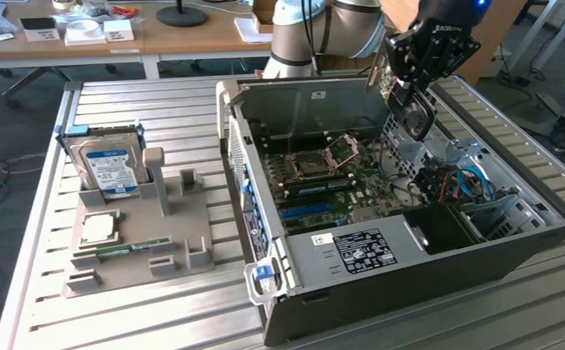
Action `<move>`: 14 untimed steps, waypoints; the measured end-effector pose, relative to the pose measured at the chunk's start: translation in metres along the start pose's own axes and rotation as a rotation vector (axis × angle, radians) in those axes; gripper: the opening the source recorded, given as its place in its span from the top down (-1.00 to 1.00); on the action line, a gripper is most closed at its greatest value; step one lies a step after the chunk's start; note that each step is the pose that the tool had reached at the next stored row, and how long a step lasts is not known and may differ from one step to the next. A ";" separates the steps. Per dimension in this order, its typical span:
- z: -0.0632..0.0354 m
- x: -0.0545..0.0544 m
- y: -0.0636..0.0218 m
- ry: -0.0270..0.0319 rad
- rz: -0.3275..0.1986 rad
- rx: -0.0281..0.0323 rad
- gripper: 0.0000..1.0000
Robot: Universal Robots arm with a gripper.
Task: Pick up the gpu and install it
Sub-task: 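Pick up the gpu and move the gpu toward the slot, then insert the gpu into the slot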
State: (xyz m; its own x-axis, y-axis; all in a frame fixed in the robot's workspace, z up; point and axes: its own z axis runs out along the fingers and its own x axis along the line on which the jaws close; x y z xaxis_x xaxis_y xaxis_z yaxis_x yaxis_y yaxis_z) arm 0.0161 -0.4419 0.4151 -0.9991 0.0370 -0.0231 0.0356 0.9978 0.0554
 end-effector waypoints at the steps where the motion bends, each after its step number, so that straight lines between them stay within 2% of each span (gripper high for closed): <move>1: 0.0000 0.000 0.0000 0.0000 0.000 0.0000 0.47; 14: 0.0000 0.000 0.0000 0.0001 -0.002 0.0001 0.47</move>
State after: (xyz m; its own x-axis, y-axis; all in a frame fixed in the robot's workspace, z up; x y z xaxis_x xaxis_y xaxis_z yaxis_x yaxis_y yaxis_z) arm 0.0161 -0.4419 0.4151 -0.9991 0.0345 -0.0231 0.0332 0.9979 0.0553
